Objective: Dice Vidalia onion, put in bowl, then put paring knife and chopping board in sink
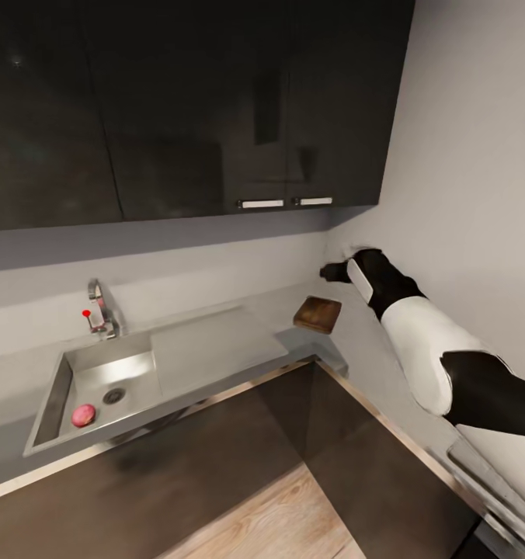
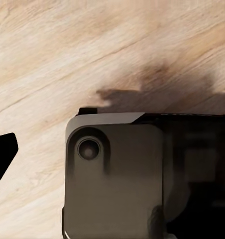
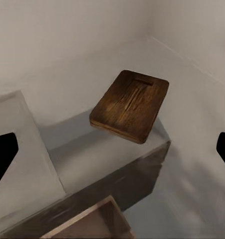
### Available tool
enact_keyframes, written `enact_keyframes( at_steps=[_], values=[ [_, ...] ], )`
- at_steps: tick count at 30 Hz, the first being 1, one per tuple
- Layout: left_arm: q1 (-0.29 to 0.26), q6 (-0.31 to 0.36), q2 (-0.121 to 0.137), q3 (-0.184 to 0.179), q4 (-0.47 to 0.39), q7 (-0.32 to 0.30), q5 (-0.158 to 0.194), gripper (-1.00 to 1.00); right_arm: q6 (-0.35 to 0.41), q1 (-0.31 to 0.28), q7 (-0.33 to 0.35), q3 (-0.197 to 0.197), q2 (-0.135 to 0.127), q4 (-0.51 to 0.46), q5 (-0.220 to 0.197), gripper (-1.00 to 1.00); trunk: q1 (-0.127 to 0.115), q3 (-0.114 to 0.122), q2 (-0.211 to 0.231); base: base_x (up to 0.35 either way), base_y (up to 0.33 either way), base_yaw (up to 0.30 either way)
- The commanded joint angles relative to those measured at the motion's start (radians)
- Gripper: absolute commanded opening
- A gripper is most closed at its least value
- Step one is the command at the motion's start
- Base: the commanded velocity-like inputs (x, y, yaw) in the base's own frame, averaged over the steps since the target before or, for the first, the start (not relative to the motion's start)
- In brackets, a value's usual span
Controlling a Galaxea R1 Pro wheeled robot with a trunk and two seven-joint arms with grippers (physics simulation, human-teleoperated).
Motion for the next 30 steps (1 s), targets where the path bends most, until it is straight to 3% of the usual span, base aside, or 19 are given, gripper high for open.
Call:
enact_keyframes(
  at_steps=[1,5,12,24,30],
  values=[
    [0.000,-0.001,0.000,0.001,-0.001,-0.001,0.003,1.00,0.004,-0.001,0.022,-0.002,-0.009,0.015,-0.002,1.00,0.001,-0.002,-0.002,0.235,-0.186,0.000],
    [0.000,-0.001,0.000,0.001,-0.001,-0.001,0.003,1.00,-0.017,0.000,0.065,-0.004,-0.025,0.071,0.027,1.00,0.001,-0.002,-0.002,0.261,-0.196,0.000],
    [0.000,-0.001,0.003,0.002,0.005,-0.001,0.003,1.00,-0.095,0.000,0.074,-0.004,-0.028,0.143,0.049,1.00,0.001,-0.002,-0.002,0.288,-0.119,0.000],
    [0.000,-0.001,0.006,0.004,0.006,-0.001,0.003,1.00,-0.104,0.000,0.129,-0.002,-0.028,0.155,0.052,1.00,0.001,-0.002,-0.002,0.323,-0.030,0.000],
    [0.000,-0.001,0.005,0.004,0.006,-0.001,0.002,1.00,-0.104,0.000,0.135,-0.002,-0.028,0.158,0.058,1.00,0.001,-0.002,-0.002,0.130,0.000,0.000]
  ],
)
